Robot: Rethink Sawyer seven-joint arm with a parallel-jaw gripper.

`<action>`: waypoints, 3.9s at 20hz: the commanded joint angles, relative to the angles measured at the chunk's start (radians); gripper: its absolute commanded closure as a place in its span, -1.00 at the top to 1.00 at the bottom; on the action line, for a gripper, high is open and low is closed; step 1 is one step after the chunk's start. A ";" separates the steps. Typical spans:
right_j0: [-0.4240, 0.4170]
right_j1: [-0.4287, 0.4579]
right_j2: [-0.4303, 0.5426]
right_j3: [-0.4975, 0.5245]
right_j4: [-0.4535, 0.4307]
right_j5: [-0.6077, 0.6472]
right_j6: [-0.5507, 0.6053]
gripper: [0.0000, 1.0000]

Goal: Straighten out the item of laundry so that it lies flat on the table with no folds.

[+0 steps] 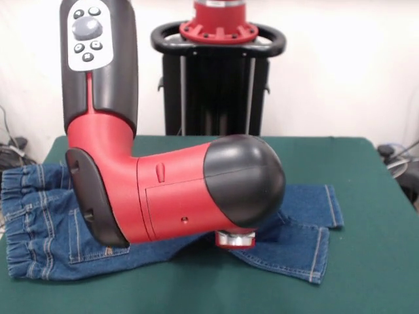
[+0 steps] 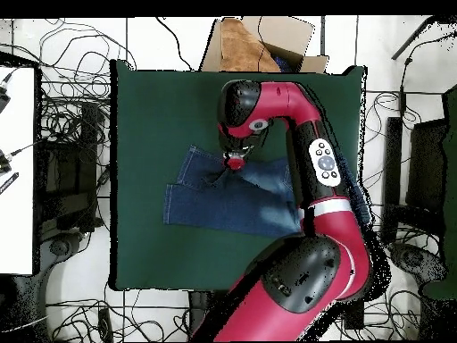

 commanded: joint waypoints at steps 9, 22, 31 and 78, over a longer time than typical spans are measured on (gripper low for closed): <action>0.083 0.121 -0.035 -0.302 -0.118 0.078 -0.269 -1.00; 0.135 0.212 0.017 -0.474 -0.165 0.085 -0.295 -1.00; 0.158 0.207 0.043 -0.525 -0.189 0.106 -0.313 -1.00; 0.156 0.232 0.223 -0.603 -0.335 0.159 -0.327 -1.00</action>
